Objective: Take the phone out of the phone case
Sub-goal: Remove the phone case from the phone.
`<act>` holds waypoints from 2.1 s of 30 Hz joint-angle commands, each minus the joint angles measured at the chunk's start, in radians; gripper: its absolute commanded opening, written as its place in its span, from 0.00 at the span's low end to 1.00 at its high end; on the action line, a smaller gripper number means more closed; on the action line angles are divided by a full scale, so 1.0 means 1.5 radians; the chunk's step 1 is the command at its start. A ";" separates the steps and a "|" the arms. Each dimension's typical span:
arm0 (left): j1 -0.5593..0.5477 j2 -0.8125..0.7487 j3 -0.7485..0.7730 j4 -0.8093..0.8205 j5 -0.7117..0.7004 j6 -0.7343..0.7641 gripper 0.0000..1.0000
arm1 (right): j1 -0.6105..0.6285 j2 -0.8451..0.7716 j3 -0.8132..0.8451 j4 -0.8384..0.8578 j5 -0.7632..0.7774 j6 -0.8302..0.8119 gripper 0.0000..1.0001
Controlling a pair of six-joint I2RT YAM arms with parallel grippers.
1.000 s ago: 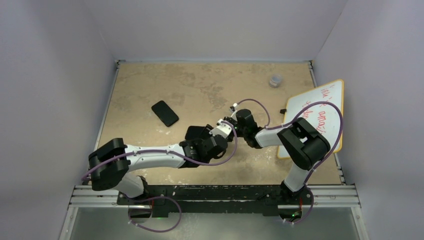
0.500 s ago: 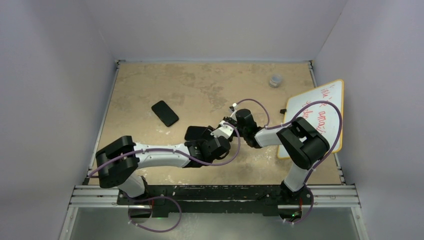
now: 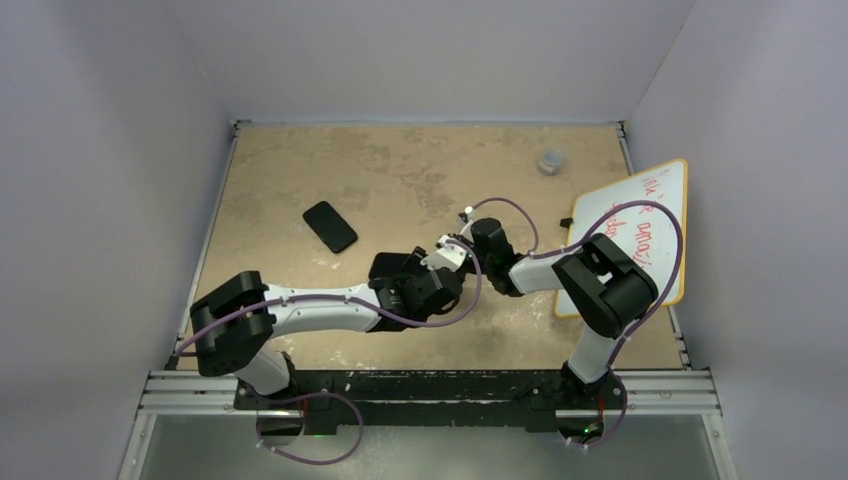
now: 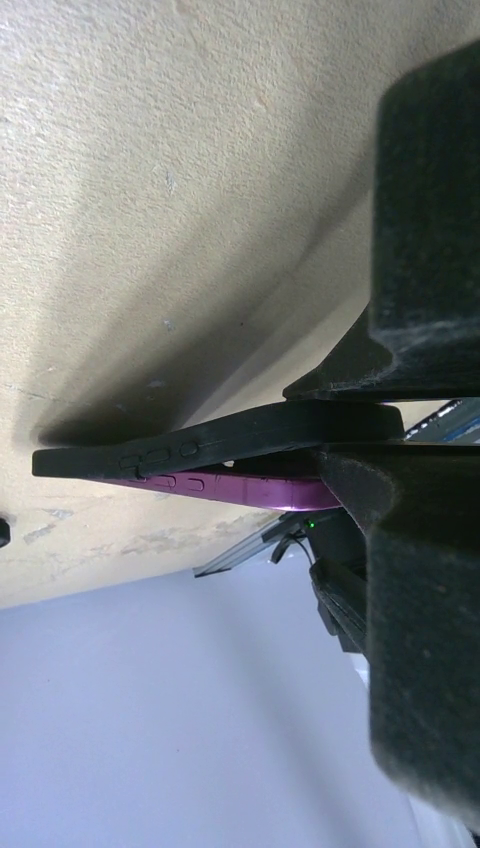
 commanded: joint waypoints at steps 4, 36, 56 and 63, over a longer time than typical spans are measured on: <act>0.019 -0.013 0.032 -0.034 -0.028 -0.006 0.44 | 0.004 -0.017 0.015 0.004 -0.023 -0.020 0.00; 0.016 0.059 0.043 -0.040 -0.003 -0.026 0.47 | 0.004 -0.013 0.020 0.017 -0.037 -0.011 0.00; -0.009 0.138 0.077 -0.044 -0.118 -0.018 0.38 | 0.004 -0.004 0.018 0.046 -0.052 0.009 0.00; -0.009 0.158 0.072 0.013 -0.134 0.003 0.33 | 0.006 -0.001 0.024 0.059 -0.075 0.009 0.00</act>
